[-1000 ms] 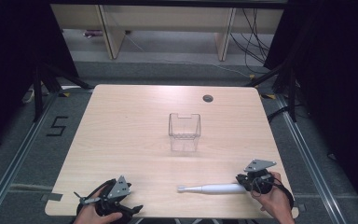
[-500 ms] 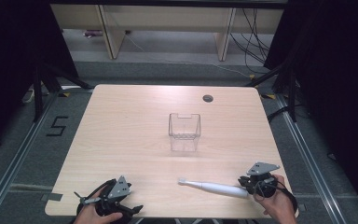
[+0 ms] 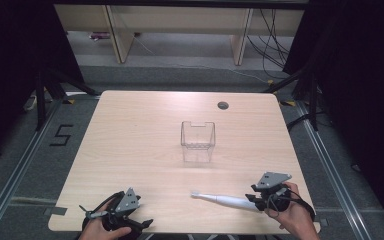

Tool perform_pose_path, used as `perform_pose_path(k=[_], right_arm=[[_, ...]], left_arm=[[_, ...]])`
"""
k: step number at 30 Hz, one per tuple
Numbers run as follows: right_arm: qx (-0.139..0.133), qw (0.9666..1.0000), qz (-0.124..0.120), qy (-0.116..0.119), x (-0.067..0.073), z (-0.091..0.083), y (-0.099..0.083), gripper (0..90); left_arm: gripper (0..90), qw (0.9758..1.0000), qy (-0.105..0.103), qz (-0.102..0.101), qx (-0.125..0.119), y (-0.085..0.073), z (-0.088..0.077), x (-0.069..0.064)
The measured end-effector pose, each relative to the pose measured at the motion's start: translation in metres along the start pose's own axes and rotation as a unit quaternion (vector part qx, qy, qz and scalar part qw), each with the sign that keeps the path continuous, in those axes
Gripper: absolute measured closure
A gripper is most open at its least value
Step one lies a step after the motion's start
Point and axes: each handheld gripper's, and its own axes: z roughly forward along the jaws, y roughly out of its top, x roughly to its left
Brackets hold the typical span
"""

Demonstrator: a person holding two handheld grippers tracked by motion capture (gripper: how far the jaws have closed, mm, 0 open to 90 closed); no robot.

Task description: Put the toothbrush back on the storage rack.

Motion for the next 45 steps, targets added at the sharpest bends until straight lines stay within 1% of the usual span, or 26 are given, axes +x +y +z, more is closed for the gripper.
perform_pose_path(k=[2, 3, 4, 5, 6, 9, 11, 12, 15, 19, 22, 23, 24, 25, 26, 28, 30, 31, 33, 34, 35, 38, 41, 42, 43, 45], right_arm=[[0.004, 1.0, -0.003, 0.001, 0.002, 0.001, 0.002, 59.3], [0.017, 0.9996, -0.019, 0.012, 0.007, 0.005, 0.006, 57.8], [0.029, 0.9994, -0.014, 0.013, 0.01, 0.006, 0.008, 57.6], [0.031, 0.9988, -0.032, 0.02, 0.01, 0.008, 0.011, 56.9], [0.031, 0.9988, -0.032, 0.02, 0.01, 0.008, 0.011, 56.9], [0.057, 0.9957, -0.067, 0.028, 0.014, 0.014, 0.024, 54.8], [0.068, 0.9941, -0.071, 0.045, 0.019, 0.017, 0.031, 54.3], [0.069, 0.9929, -0.084, 0.049, 0.02, 0.019, 0.035, 54.3], [0.084, 0.9911, -0.088, 0.055, 0.023, 0.023, 0.039, 54.1], [0.108, 0.9851, -0.117, 0.065, 0.025, 0.036, 0.051, 53.5], [0.117, 0.9837, -0.12, 0.066, 0.026, 0.038, 0.054, 53.5], [0.131, 0.9798, -0.13, 0.077, 0.026, 0.041, 0.056, 53.2], [0.131, 0.9798, -0.13, 0.077, 0.026, 0.041, 0.056, 53.2], [0.153, 0.9763, -0.13, 0.08, 0.027, 0.044, 0.058, 52.9], [0.153, 0.9763, -0.13, 0.08, 0.027, 0.044, 0.058, 52.9], [0.17, 0.9725, -0.137, 0.08, 0.029, 0.048, 0.06, 53.1], [0.169, 0.9712, -0.146, 0.083, 0.028, 0.05, 0.061, 53.1], [0.174, 0.9686, -0.154, 0.088, 0.029, 0.052, 0.063, 53.2], [0.177, 0.9694, -0.149, 0.083, 0.03, 0.053, 0.063, 53.3], [0.18, 0.9673, -0.156, 0.087, 0.03, 0.054, 0.064, 53.3], [0.187, 0.966, -0.161, 0.077, 0.029, 0.056, 0.063, 53.3], [0.187, 0.9636, -0.172, 0.083, 0.027, 0.06, 0.064, 54.2], [0.194, 0.9631, -0.167, 0.084, 0.027, 0.064, 0.063, 55.8], [0.201, 0.9608, -0.168, 0.089, 0.026, 0.066, 0.063, 57.2], [0.215, 0.9622, -0.148, 0.079, 0.029, 0.065, 0.063, 57.6], [0.21, 0.9605, -0.16, 0.088, 0.026, 0.067, 0.065, 59.6]], left_arm=[[15.0, 1.0, -0.003, 0.002, 0.003, 0.0, 0.001, 0.001], [15.0, 1.0, -0.004, 0.002, 0.006, 0.0, 0.001, 0.001], [15.0, 1.0, -0.004, 0.002, 0.006, 0.0, 0.001, 0.001], [15.0, 1.0, -0.004, 0.002, 0.006, 0.0, 0.001, 0.001], [15.0, 1.0, -0.003, 0.001, 0.003, 0.0, 0.001, 0.001], [15.0, 1.0, -0.001, -0.001, 0.001, 0.001, 0.001, 0.001], [15.0, 1.0, -0.006, -0.001, 0.001, 0.001, 0.001, 0.0], [15.0, 1.0, -0.002, 0.003, 0.001, 0.001, 0.002, 0.001], [15.0, 1.0, -0.002, 0.002, 0.001, 0.001, 0.001, 0.001], [15.0, 1.0, -0.002, 0.002, 0.001, 0.001, 0.001, 0.001], [15.0, 1.0, -0.002, 0.001, 0.002, 0.001, 0.002, 0.001], [15.0, 1.0, -0.002, 0.0, 0.002, 0.001, 0.002, 0.001], [15.0, 1.0, -0.002, 0.0, 0.002, 0.001, 0.002, 0.001], [15.0, 1.0, -0.002, 0.0, 0.001, 0.001, 0.001, 0.001], [15.0, 1.0, -0.002, 0.0, 0.001, 0.001, 0.001, 0.001], [15.0, 1.0, -0.002, 0.001, 0.001, 0.001, 0.001, 0.001], [15.0, 1.0, -0.002, 0.001, 0.001, 0.001, 0.001, 0.001], [15.0, 1.0, -0.002, 0.001, 0.002, 0.001, 0.001, 0.001], [14.9, 1.0, -0.002, 0.0, 0.002, 0.001, 0.001, 0.001], [14.9, 1.0, -0.002, 0.0, 0.002, 0.001, 0.001, 0.001], [15.0, 1.0, -0.002, 0.001, 0.002, 0.001, 0.001, 0.001], [15.0, 1.0, -0.002, 0.001, 0.002, 0.001, 0.001, 0.001], [14.9, 1.0, -0.007, -0.003, 0.0, 0.001, 0.002, 0.0], [15.0, 1.0, -0.002, -0.002, 0.001, 0.001, 0.002, 0.001], [14.9, 1.0, -0.003, 0.001, 0.003, 0.001, 0.001, 0.001], [15.0, 1.0, -0.003, 0.0, 0.002, 0.001, 0.001, 0.001]])
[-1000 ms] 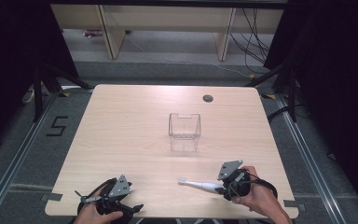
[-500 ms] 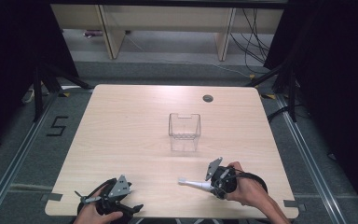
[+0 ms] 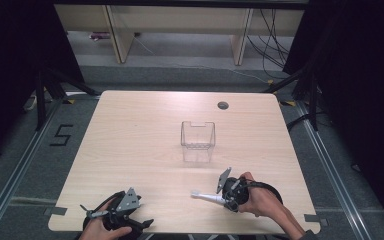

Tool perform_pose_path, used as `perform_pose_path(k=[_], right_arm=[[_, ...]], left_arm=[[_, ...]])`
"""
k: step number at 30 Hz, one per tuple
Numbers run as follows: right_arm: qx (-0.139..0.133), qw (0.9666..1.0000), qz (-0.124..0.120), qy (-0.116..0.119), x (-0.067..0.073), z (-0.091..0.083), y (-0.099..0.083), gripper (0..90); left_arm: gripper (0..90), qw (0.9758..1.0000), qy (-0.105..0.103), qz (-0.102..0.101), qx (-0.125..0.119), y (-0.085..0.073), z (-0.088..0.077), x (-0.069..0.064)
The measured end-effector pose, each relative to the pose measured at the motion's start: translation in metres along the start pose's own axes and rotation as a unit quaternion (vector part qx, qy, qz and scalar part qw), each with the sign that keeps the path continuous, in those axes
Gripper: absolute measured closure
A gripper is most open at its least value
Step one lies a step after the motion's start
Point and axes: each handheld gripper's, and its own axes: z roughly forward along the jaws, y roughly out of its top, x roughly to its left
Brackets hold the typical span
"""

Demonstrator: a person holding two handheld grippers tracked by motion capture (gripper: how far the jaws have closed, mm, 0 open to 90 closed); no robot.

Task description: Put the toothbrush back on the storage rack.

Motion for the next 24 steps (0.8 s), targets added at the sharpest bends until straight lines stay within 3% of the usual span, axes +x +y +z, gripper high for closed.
perform_pose_path(k=[3, 5, 6, 8, 10, 12, 14, 19, 20, 21, 24], right_arm=[[0.003, 0.9999, 0.009, 0.005, -0.001, 0.0, 0.002, 61.7], [0.006, 0.9998, -0.008, 0.019, -0.005, 0.001, 0.004, 64.0], [0.012, 0.9996, 0.011, 0.022, -0.004, 0.0, 0.004, 64.1], [0.021, 0.9992, 0.013, 0.031, -0.006, 0.001, 0.004, 63.2], [0.02, 0.9991, 0.002, 0.037, -0.01, 0.001, 0.005, 64.0], [0.021, 0.9991, -0.002, 0.038, -0.01, 0.001, 0.005, 64.2], [0.034, 0.9987, 0.01, 0.037, -0.009, 0.001, 0.007, 65.0], [0.038, 0.9983, -0.01, 0.043, -0.012, 0.002, 0.009, 66.0], [0.049, 0.998, 0.008, 0.039, -0.009, 0.001, 0.01, 66.1], [0.049, 0.998, 0.008, 0.038, -0.009, 0.001, 0.011, 66.2], [0.049, 0.9979, -0.006, 0.043, -0.009, 0.001, 0.011, 66.5]], left_arm=[[14.9, 1.0, -0.001, -0.001, 0.0, 0.0, 0.0, 0.0], [15.0, 1.0, -0.002, -0.003, 0.0, 0.0, 0.001, -0.001], [15.0, 1.0, -0.002, -0.003, 0.0, 0.0, 0.001, -0.001], [15.0, 1.0, 0.0, 0.0, 0.001, 0.0, 0.0, 0.0], [14.9, 1.0, 0.0, 0.0, 0.002, 0.0, 0.0, 0.0], [14.9, 1.0, 0.0, -0.002, 0.0, 0.0, 0.001, 0.0], [14.9, 1.0, -0.002, 0.001, 0.003, 0.0, 0.001, 0.0], [14.9, 1.0, -0.001, 0.0, 0.002, 0.0, 0.0, 0.0], [14.9, 1.0, 0.0, -0.001, 0.001, 0.0, 0.0, 0.0], [14.9, 1.0, 0.0, 0.0, 0.001, 0.0, 0.0, 0.0], [15.0, 1.0, -0.001, -0.001, 0.001, 0.0, 0.001, -0.001]])
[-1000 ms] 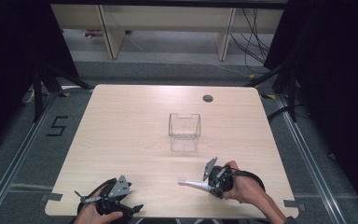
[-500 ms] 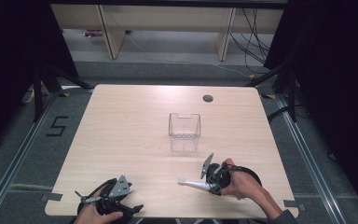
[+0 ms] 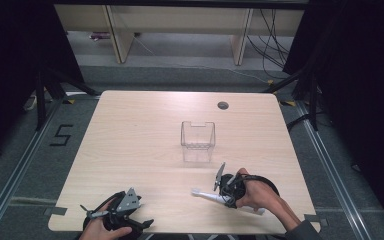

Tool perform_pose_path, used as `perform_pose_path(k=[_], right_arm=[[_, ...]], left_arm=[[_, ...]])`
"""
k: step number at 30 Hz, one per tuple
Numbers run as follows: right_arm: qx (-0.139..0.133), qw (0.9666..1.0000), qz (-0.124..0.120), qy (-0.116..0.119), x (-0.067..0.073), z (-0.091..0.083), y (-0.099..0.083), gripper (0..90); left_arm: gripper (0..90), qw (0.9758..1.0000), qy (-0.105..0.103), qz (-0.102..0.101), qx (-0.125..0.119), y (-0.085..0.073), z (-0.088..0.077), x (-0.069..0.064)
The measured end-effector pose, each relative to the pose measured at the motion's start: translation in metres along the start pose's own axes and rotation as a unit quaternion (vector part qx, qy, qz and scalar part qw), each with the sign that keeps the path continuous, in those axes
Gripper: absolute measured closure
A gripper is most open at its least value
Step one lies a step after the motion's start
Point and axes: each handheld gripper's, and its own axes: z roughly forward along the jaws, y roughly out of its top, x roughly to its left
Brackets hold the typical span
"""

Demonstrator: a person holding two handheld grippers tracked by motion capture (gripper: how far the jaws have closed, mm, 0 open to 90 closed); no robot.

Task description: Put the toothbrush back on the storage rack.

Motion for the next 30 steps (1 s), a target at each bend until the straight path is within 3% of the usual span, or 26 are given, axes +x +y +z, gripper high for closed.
perform_pose_path(k=[4, 5, 14, 18, 19, 21, 22, 23, 24, 26, 27, 28, 29, 30], right_arm=[[-0.003, 0.9999, -0.008, -0.01, 0.001, 0.001, -0.001, 66.6], [-0.002, 0.9999, 0.009, -0.007, 0.004, 0.0, -0.001, 66.6], [-0.016, 0.9996, 0.015, -0.017, 0.004, -0.005, -0.006, 66.7], [-0.048, 0.9985, 0.007, -0.027, 0.002, -0.011, -0.01, 66.7], [-0.058, 0.9971, 0.04, -0.029, 0.004, -0.017, -0.014, 66.7], [-0.064, 0.9964, 0.046, -0.029, 0.004, -0.019, -0.015, 66.7], [-0.098, 0.9937, 0.044, -0.03, 0.0, -0.024, -0.019, 66.7], [-0.098, 0.9937, 0.044, -0.03, 0.0, -0.024, -0.019, 66.7], [-0.115, 0.9922, 0.04, -0.025, -0.002, -0.026, -0.021, 66.7], [-0.148, 0.9865, 0.059, -0.038, -0.005, -0.031, -0.027, 66.8], [-0.148, 0.9865, 0.059, -0.038, -0.005, -0.031, -0.027, 66.8], [-0.165, 0.983, 0.066, -0.046, -0.006, -0.034, -0.03, 66.7], [-0.165, 0.983, 0.066, -0.046, -0.006, -0.034, -0.03, 66.7], [-0.181, 0.9799, 0.068, -0.051, -0.008, -0.038, -0.031, 66.7]], left_arm=[[15.0, 1.0, 0.0, 0.002, 0.0, 0.0, -0.001, 0.0], [14.9, 1.0, 0.0, 0.001, 0.0, 0.0, 0.0, 0.0], [15.0, 1.0, 0.0, 0.001, 0.0, 0.0, 0.0, 0.0], [15.0, 1.0, 0.0, 0.001, 0.0, 0.0, 0.0, 0.0], [15.0, 1.0, 0.001, 0.002, 0.0, 0.0, -0.001, 0.0], [15.0, 1.0, 0.001, 0.001, 0.0, 0.0, 0.0, 0.0], [15.0, 1.0, 0.001, 0.002, 0.0, 0.0, -0.001, 0.0], [14.9, 1.0, 0.001, 0.002, 0.0, 0.0, -0.001, 0.0], [14.9, 1.0, 0.001, 0.002, 0.0, 0.0, -0.001, 0.0], [14.9, 1.0, 0.001, -0.001, 0.001, 0.0, 0.0, 0.0], [15.0, 1.0, 0.001, -0.001, 0.001, 0.0, 0.0, 0.0], [15.0, 1.0, -0.003, 0.001, 0.003, 0.0, 0.0, 0.0], [15.0, 1.0, -0.003, 0.001, 0.003, 0.0, 0.0, 0.0], [14.9, 1.0, -0.001, 0.0, 0.002, 0.0, 0.0, 0.0]])
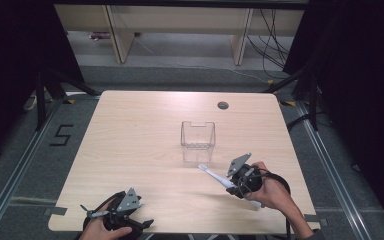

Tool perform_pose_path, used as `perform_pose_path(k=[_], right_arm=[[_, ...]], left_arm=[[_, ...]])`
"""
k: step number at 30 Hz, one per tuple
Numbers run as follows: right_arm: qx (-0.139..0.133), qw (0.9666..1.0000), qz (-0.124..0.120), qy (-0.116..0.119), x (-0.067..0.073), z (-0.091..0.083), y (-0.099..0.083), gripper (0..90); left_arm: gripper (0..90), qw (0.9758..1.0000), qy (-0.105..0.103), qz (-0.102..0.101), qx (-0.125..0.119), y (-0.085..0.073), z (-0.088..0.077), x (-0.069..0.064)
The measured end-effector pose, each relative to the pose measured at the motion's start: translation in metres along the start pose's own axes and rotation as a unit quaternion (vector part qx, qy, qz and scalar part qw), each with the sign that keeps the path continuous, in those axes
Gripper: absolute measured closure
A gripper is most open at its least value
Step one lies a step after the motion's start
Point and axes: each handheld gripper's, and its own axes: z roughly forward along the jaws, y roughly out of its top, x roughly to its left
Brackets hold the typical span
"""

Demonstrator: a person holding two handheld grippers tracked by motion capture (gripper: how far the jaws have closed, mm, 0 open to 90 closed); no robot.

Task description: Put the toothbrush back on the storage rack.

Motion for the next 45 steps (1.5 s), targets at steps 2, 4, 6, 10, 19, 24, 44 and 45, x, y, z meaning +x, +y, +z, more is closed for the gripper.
perform_pose_path(k=[2, 4, 6, 10, 19, 24, 44, 45], right_arm=[[-0.017, 0.9998, 0.005, -0.002, -0.002, -0.005, 0.001, 66.7], [-0.028, 0.9996, 0.009, -0.006, -0.004, -0.007, 0.001, 66.7], [-0.072, 0.9968, 0.028, -0.022, -0.009, -0.013, 0.0, 66.8], [-0.127, 0.9895, 0.056, -0.039, -0.018, -0.023, -0.002, 66.7], [-0.2, 0.9719, 0.111, -0.056, -0.034, -0.039, -0.009, 66.7], [-0.234, 0.9613, 0.129, -0.068, -0.041, -0.039, -0.012, 66.7], [-0.286, 0.9434, 0.148, -0.081, -0.059, -0.053, 0.013, 66.7], [-0.29, 0.9422, 0.146, -0.084, -0.06, -0.053, 0.014, 66.7]], left_arm=[[15.0, 1.0, 0.002, 0.0, -0.001, 0.0, 0.0, 0.0], [15.0, 1.0, 0.002, -0.002, -0.002, 0.0, 0.0, 0.0], [14.9, 1.0, 0.001, 0.0, 0.0, 0.0, 0.0, 0.0], [14.9, 1.0, 0.002, -0.001, -0.002, 0.0, 0.0, 0.0], [14.9, 1.0, 0.002, -0.002, -0.001, 0.0, 0.0, 0.001], [14.9, 1.0, 0.002, -0.001, 0.0, 0.0, 0.0, 0.001], [14.9, 1.0, 0.003, -0.003, -0.002, 0.0, -0.001, 0.002], [14.9, 1.0, 0.003, -0.002, -0.002, 0.0, -0.001, 0.002]])
